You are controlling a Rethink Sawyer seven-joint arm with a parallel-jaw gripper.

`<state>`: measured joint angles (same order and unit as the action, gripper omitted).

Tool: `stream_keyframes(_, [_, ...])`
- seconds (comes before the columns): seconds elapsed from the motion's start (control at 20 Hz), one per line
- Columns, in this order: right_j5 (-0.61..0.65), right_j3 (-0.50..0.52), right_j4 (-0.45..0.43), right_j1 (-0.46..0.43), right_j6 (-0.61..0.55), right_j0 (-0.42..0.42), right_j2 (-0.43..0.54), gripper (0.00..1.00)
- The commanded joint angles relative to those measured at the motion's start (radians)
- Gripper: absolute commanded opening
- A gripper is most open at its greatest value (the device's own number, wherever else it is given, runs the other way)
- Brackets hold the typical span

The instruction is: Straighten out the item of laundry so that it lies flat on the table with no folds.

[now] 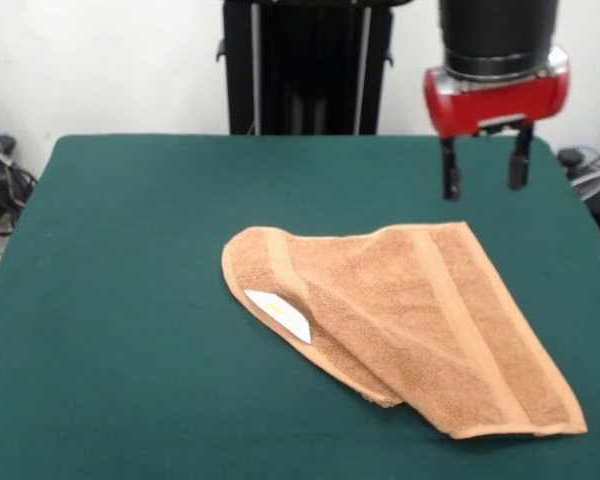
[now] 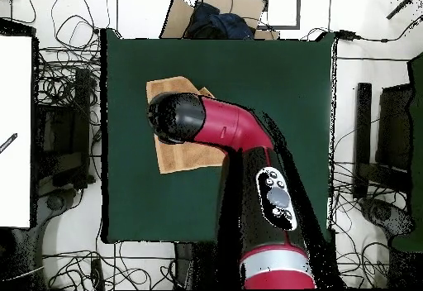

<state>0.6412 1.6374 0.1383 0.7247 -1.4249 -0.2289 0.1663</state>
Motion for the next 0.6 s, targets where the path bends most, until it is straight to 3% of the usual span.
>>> stream_keyframes(0.05, [0.085, 0.086, -0.042, 0.011, -0.096, -0.04, -0.022, 1.0])
stream_keyframes(0.6, [0.15, 0.062, -0.121, 0.018, -0.031, -0.107, -0.024, 1.0])
